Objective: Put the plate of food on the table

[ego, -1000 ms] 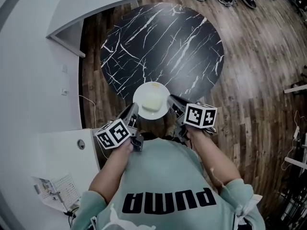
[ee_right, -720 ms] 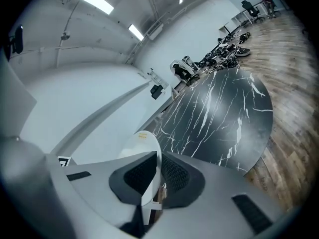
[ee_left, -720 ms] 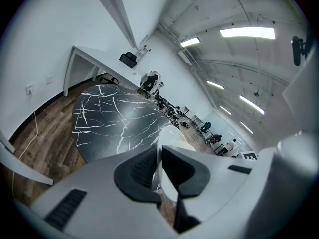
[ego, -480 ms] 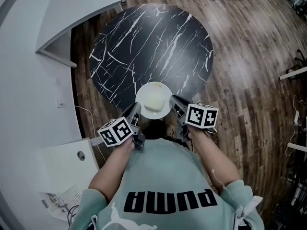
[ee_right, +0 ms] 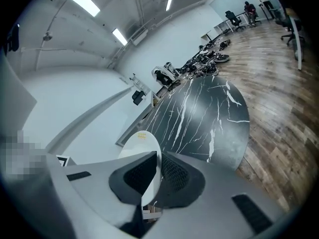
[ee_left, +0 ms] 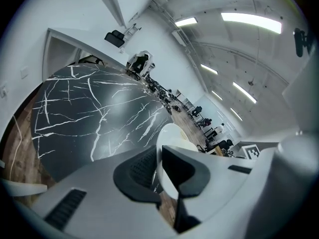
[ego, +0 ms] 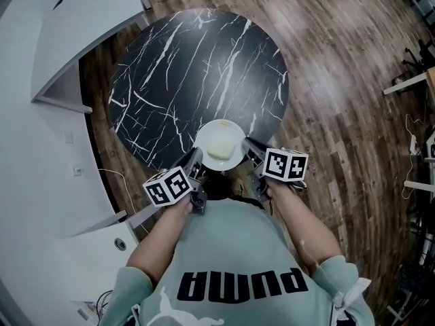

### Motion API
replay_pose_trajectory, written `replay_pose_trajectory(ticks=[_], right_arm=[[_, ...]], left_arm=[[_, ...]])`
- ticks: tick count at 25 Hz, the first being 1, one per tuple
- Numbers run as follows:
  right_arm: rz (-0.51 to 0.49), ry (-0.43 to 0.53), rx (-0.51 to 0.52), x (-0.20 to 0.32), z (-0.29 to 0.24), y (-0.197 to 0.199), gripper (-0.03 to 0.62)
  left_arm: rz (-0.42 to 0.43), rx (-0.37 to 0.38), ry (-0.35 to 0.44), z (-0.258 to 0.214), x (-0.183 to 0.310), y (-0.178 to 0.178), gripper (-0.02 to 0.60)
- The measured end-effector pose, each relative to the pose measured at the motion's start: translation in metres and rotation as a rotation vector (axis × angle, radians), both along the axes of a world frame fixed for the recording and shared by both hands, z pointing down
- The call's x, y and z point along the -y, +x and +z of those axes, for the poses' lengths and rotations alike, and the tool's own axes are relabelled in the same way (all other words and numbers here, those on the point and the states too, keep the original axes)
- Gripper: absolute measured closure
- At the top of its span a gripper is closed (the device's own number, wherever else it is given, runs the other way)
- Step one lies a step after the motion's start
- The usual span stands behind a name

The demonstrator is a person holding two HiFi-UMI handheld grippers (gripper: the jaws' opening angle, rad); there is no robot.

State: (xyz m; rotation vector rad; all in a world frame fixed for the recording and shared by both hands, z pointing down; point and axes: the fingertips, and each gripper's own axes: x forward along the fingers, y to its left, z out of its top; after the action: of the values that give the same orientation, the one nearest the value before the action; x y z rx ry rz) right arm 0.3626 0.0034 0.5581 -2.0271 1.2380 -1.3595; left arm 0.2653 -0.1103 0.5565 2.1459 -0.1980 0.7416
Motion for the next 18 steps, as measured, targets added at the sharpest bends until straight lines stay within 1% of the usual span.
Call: replay_pose_trajectory(ticks=[9,13,18], right_arm=[[0.074,-0.112,-0.003,0.009,0.015,0.035,0.557],[0.103,-0.155,-0.009,0.012,0.022,0.046,0.557],[0.134,-0.182,-0.021,0.016,0.026,0.059,0.557]], left_arm=[[0.121,0.004,-0.065,0.020,0.014,0.045,0.545],[0.179,-0.005,-0.093,0.027,0.018,0.057,0.545],[0.234,0.005,-0.099,0.040,0.022,0.069,0.543]])
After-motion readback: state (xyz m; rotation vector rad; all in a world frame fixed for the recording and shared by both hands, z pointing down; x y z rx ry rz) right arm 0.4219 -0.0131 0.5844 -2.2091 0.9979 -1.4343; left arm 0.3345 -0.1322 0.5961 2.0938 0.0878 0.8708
